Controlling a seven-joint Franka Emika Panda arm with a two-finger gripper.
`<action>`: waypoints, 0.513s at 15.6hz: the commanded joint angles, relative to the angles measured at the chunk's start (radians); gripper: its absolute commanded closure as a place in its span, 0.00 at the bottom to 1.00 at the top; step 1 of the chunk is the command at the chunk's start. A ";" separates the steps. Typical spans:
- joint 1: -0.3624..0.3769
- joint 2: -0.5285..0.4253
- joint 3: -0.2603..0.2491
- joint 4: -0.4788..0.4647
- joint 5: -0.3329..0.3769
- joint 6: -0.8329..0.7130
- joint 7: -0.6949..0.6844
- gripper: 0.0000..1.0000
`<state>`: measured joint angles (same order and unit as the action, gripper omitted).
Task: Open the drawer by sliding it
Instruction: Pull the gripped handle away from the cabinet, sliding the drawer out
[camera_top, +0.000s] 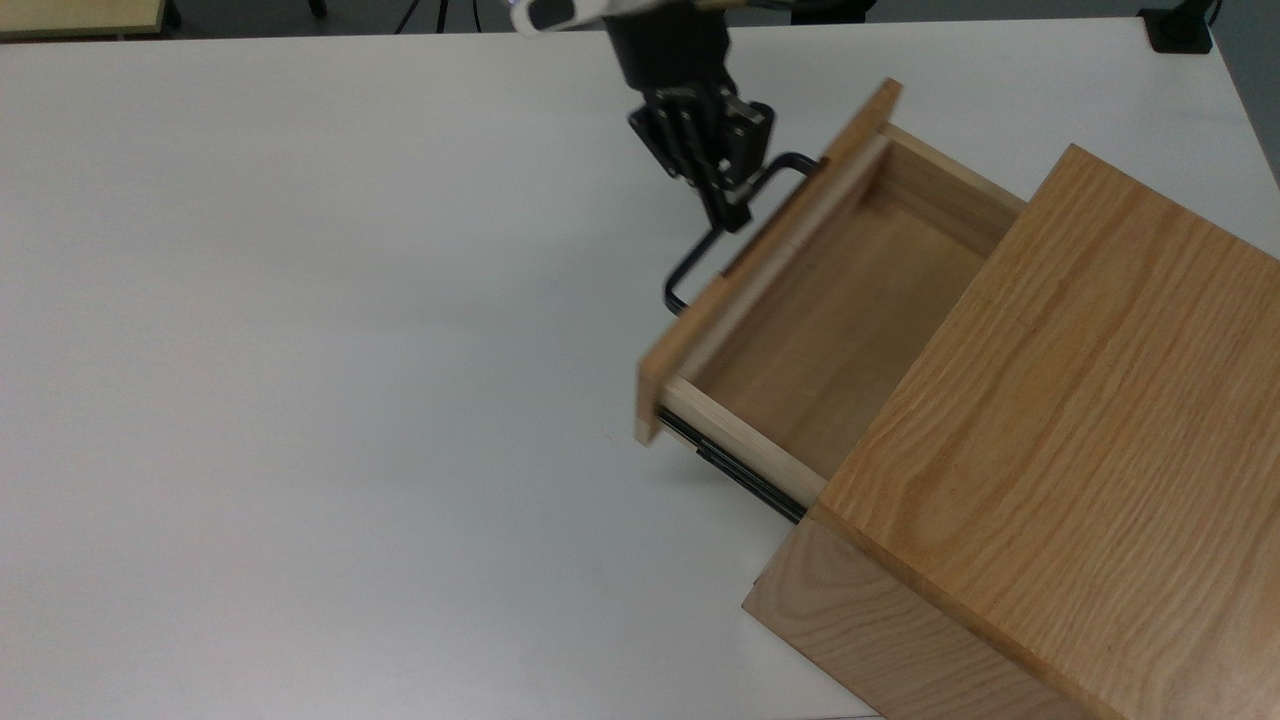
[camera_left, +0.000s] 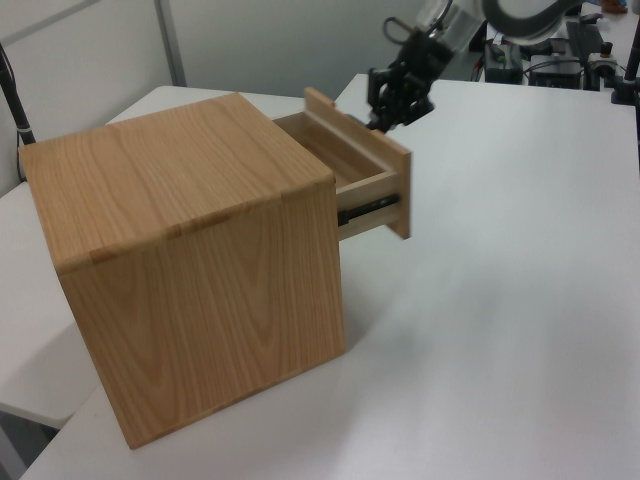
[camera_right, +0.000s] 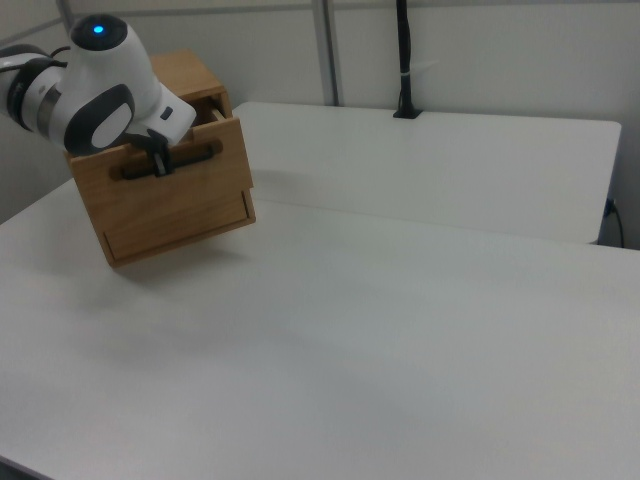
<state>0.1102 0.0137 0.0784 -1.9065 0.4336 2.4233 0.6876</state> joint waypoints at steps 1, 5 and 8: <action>-0.084 -0.118 0.000 -0.040 0.011 -0.140 -0.040 0.99; -0.147 -0.129 -0.002 -0.031 0.011 -0.233 -0.118 0.95; -0.159 -0.133 -0.009 -0.013 0.011 -0.254 -0.120 0.71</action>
<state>-0.0296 -0.0713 0.0765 -1.9324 0.4334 2.1908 0.5692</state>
